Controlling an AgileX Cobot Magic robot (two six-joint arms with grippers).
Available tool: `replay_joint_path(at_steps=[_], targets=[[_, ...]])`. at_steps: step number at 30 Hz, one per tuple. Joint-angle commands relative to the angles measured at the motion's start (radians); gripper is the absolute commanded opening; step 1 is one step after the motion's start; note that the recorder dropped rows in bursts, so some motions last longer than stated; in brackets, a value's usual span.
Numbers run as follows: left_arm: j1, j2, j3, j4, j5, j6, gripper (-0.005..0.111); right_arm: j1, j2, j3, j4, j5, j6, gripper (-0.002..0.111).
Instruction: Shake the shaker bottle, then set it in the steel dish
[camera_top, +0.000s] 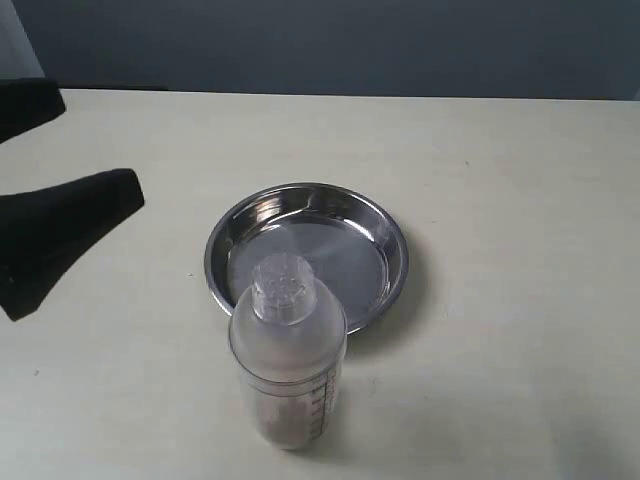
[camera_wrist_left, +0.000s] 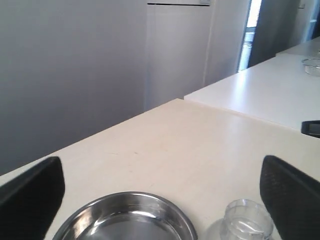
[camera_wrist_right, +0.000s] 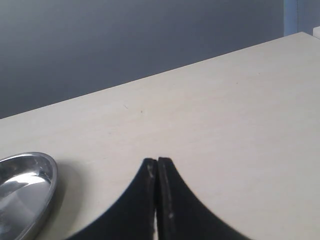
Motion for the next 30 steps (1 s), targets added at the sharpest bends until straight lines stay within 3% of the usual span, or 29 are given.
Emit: replay_joint_path(at_steps=[1,8,12,18,30], targets=[[-0.005,0.073,-0.028,-0.018,0.064,0.041,0.100,0.002,-0.004,0.002,0.000,-0.011,-0.003,-0.001],[-0.005,0.137,-0.092,-0.018,0.149,0.089,0.099,0.002,-0.004,0.002,0.000,-0.011,-0.003,-0.001],[-0.005,0.197,-0.104,-0.018,0.265,0.136,0.105,0.002,-0.004,0.002,0.000,-0.011,-0.003,-0.001],[-0.005,0.324,-0.104,-0.018,0.265,0.222,0.105,0.002,-0.004,0.002,0.000,-0.011,-0.003,-0.001],[-0.226,0.401,-0.170,-0.018,0.265,0.328,0.105,0.002,-0.004,0.002,0.000,-0.011,-0.003,-0.001]])
